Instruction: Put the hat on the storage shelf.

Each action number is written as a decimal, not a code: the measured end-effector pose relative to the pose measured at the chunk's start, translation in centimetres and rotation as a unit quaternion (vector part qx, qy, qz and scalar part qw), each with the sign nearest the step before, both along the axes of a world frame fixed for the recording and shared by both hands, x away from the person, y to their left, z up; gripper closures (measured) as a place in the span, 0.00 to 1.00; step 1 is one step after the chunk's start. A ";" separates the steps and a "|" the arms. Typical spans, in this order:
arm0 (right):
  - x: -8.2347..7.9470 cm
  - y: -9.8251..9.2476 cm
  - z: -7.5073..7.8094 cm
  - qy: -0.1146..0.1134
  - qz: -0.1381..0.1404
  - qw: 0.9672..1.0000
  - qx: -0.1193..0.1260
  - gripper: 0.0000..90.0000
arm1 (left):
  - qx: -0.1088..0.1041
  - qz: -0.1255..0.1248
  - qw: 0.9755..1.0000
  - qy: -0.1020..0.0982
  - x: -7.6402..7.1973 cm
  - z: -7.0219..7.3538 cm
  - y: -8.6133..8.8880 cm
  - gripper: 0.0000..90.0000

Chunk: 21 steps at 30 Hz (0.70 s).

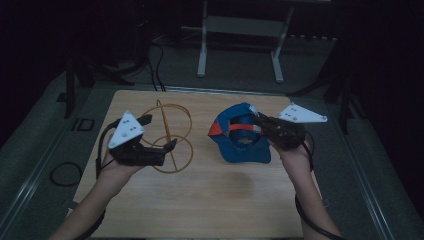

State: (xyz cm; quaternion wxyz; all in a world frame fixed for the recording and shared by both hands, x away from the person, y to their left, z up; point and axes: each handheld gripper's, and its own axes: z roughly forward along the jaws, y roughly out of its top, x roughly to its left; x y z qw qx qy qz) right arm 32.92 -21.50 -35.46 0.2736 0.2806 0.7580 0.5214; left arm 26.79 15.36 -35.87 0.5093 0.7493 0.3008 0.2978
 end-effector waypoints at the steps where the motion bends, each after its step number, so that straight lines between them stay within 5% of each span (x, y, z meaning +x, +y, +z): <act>1: -0.3 0.1 0.1 -0.004 0.002 1.000 -0.002 0.93 | 0.006 -0.003 1.000 -0.002 0.3 0.2 -0.6 0.06; 10: -1.5 0.6 1.0 -0.015 0.016 1.000 -0.007 0.93 | 0.016 -0.029 0.999 0.000 2.5 1.3 -4.1 0.07; 21: -2.9 1.3 0.9 -0.021 0.042 0.999 -0.007 0.93 | 0.024 -0.085 0.996 0.034 5.1 1.8 -8.8 0.17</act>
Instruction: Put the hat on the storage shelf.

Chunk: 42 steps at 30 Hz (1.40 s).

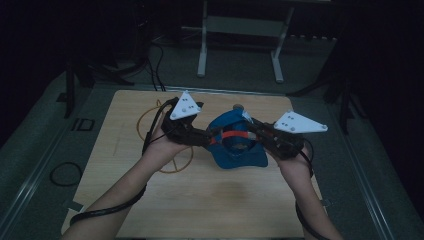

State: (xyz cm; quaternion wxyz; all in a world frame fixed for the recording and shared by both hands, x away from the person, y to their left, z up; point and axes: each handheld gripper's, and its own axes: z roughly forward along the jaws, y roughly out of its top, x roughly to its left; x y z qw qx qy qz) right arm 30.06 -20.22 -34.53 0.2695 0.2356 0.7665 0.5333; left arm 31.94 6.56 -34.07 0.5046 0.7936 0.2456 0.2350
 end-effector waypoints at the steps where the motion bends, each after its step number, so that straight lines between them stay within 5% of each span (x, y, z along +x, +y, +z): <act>1: -0.2 0.1 0.0 -0.002 0.002 1.000 -0.002 0.93 | 0.002 -0.005 1.000 0.005 0.1 -0.1 -0.3 0.17; 11: -0.9 0.5 -0.3 -0.004 0.016 1.000 -0.008 0.93 | 0.011 -0.051 0.998 0.045 1.0 -0.9 -2.7 0.30; 16: -1.0 0.4 -0.4 -0.006 0.013 1.000 -0.010 0.93 | 0.029 -0.066 0.996 0.055 0.9 -0.9 -3.5 0.53; 19: -1.1 0.3 -0.7 -0.003 0.015 1.000 -0.008 0.93 | 0.031 -0.069 0.996 0.057 0.9 -1.1 -3.7 0.78; 23: -1.3 0.4 -0.8 -0.004 0.015 1.000 -0.011 0.93 | 0.039 -0.072 0.995 0.053 0.6 -1.3 -4.1 0.98; 25: -1.3 0.4 -0.9 -0.004 0.014 1.000 -0.011 0.93 | 0.049 -0.069 0.995 0.049 0.4 -1.2 -4.3 0.99; 30: -1.8 0.1 -1.0 -0.001 0.014 1.000 -0.008 0.93 | 0.069 -0.060 0.995 0.027 -0.2 -1.1 -4.8 0.99; 34: -2.3 -0.4 -1.0 0.003 0.017 1.000 0.000 0.90 | 0.086 -0.042 0.995 -0.022 -1.0 -0.9 -5.2 1.00; 37: -3.1 -0.9 -0.8 0.007 0.022 1.000 0.007 0.79 | 0.078 -0.033 0.995 -0.047 -1.4 -0.7 -5.1 1.00; 42: -4.5 -2.3 0.3 0.000 0.030 0.999 0.018 0.65 | 0.078 -0.036 0.990 -0.111 -1.8 -0.6 -4.3 1.00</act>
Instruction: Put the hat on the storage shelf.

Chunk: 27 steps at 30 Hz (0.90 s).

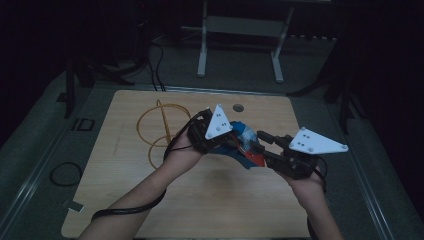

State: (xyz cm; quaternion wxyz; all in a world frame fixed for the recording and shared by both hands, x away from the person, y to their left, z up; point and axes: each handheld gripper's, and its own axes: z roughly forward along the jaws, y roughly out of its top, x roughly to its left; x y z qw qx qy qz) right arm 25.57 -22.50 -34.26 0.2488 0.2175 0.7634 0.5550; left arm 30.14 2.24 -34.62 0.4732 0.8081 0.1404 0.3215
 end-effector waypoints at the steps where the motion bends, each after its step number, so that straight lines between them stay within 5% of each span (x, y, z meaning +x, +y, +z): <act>1: -0.2 -0.3 0.2 -0.007 -0.001 1.000 -0.002 0.62 | -0.009 -0.013 1.000 -0.009 0.0 0.0 0.3 1.00; 4: -0.3 -1.3 0.3 -0.005 0.003 1.000 0.007 0.55 | -0.020 -0.022 0.999 -0.035 -0.1 0.2 1.4 1.00; 8: -0.2 -2.1 0.2 -0.001 0.005 1.000 0.011 0.53 | -0.044 -0.056 0.997 -0.031 0.3 0.5 2.9 0.99; 12: -0.1 -2.4 0.1 0.007 0.017 1.000 0.020 0.57 | -0.074 -0.121 0.990 -0.028 0.4 0.4 4.3 0.99; 13: -0.1 -2.4 0.1 0.009 0.020 1.000 0.022 0.58 | -0.080 -0.144 0.986 -0.026 0.5 0.3 4.7 0.99; 15: -0.2 -2.1 0.0 0.016 0.032 0.999 0.025 0.58 | -0.091 -0.157 0.983 -0.021 0.5 0.1 5.1 0.99; 17: -0.4 -1.6 -0.2 0.017 0.045 0.999 0.022 0.57 | -0.106 -0.188 0.976 -0.013 0.5 -0.1 5.6 0.99; 18: -0.6 -1.3 -0.4 0.019 0.052 0.998 0.020 0.57 | -0.108 -0.194 0.975 -0.012 0.5 -0.2 5.8 0.99; 25: -0.9 0.4 -1.7 0.038 0.091 0.995 0.017 0.55 | -0.167 -0.275 0.947 -0.010 0.6 -0.5 6.9 0.99; 27: -0.9 0.7 -1.8 0.042 0.098 0.994 0.020 0.54 | -0.173 -0.292 0.940 -0.009 0.6 -0.5 7.0 0.99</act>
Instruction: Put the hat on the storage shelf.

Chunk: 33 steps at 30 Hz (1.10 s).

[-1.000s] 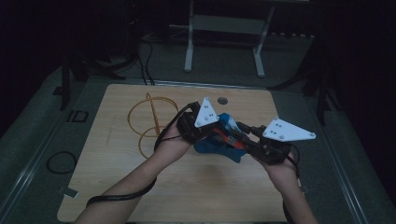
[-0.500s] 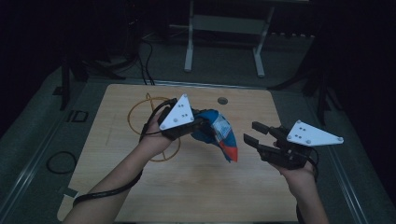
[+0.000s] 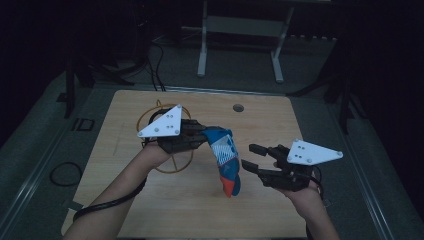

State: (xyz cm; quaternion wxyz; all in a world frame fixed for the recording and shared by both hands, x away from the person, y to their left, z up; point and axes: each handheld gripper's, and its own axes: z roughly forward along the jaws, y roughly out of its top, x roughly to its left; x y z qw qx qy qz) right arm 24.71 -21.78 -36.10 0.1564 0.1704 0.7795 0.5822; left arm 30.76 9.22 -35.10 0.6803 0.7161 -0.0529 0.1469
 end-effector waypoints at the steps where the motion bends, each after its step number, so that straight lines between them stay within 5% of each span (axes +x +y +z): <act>1: 0.0 0.1 0.0 0.001 0.002 1.000 0.003 0.54 | -0.002 -0.010 1.000 -0.002 0.0 0.0 0.0 0.99; 3: -0.1 0.3 0.1 -0.002 0.008 1.000 0.006 0.53 | -0.004 -0.038 0.999 -0.006 -0.1 0.0 -0.1 0.99; 9: -0.1 1.1 0.3 0.000 0.025 1.000 0.017 0.52 | 0.017 -0.063 0.998 -0.019 -1.0 0.1 -1.3 0.99; 15: -0.1 1.9 -0.1 0.005 0.038 0.999 0.016 0.55 | 0.016 -0.053 0.998 -0.031 -1.6 0.1 -1.9 0.99; 23: -0.3 2.1 -0.1 -0.011 0.020 1.000 0.013 0.97 | 0.011 -0.049 0.999 -0.022 -1.6 0.1 -1.9 0.99; 33: 0.0 1.2 0.3 -0.017 -0.004 1.000 0.008 0.99 | 0.052 -0.008 0.998 -0.044 -2.2 -0.1 -0.7 0.98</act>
